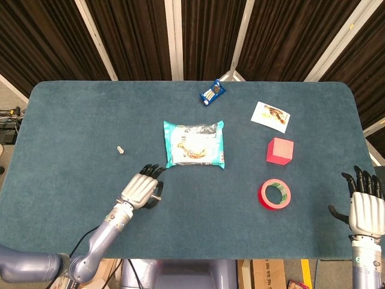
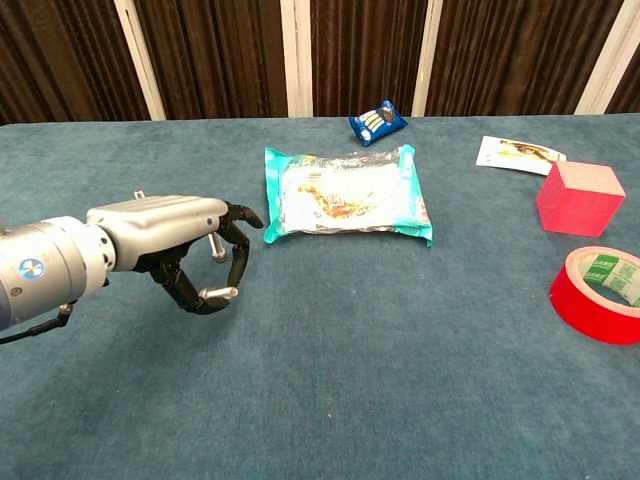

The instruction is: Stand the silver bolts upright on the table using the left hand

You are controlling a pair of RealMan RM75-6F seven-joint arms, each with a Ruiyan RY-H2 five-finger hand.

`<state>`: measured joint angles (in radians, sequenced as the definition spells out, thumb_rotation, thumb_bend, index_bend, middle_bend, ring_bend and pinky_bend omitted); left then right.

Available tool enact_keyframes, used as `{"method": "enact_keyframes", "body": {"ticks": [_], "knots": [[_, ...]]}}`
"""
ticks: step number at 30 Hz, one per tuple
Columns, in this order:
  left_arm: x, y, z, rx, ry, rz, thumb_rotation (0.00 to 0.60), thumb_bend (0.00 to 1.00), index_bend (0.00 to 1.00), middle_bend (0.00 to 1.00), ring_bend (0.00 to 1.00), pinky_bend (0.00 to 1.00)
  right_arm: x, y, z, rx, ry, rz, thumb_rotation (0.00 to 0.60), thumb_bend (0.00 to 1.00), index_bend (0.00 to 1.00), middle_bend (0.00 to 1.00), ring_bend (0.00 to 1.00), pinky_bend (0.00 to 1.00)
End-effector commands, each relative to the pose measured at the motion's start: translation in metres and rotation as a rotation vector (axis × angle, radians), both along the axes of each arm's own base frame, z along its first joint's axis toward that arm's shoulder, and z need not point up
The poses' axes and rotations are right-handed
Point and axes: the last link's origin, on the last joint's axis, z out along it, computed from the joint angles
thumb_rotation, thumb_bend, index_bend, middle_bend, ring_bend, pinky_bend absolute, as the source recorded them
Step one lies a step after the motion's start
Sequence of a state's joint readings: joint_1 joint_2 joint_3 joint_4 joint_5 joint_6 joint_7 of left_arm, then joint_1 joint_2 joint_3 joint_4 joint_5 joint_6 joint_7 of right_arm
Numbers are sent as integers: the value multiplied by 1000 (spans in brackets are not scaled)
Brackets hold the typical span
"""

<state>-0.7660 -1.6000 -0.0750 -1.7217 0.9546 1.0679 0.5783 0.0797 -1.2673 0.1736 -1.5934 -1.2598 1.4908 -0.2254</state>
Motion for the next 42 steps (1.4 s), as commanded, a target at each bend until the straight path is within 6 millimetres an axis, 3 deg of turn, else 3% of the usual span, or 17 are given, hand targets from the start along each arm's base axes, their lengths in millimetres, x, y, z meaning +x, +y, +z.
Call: {"method": "enact_keyframes", "body": {"ticks": [1,8,15,22,34,42], "knots": [[3,1,3,8,-28,-3,600,499,593,71,0,0,0,0,0,-2,0,0,600,154,230,65,20,0],[7,-1,22,43,-155,-2,600,499,597,71,0,0,0,0,0,-3,0,2,600,153,230,65,20,0],[-22,-3,51,47,-329,93,600,499,602,70,0,0,1,1,0,-3,1,4,600,153,230,65,20,0],[-59,-1,67,-19,-486,227,600,499,602,66,0,0,1,0,-2,-4,4,4,600,154,234,65,20,0],[-107,2,61,-104,-579,372,600,499,604,63,0,0,0,-1,-4,-6,5,-1,600,153,244,65,20,0],[-119,1,52,-117,-570,374,600,499,606,63,0,0,0,-1,-4,-10,2,0,600,154,245,65,20,0]]}}
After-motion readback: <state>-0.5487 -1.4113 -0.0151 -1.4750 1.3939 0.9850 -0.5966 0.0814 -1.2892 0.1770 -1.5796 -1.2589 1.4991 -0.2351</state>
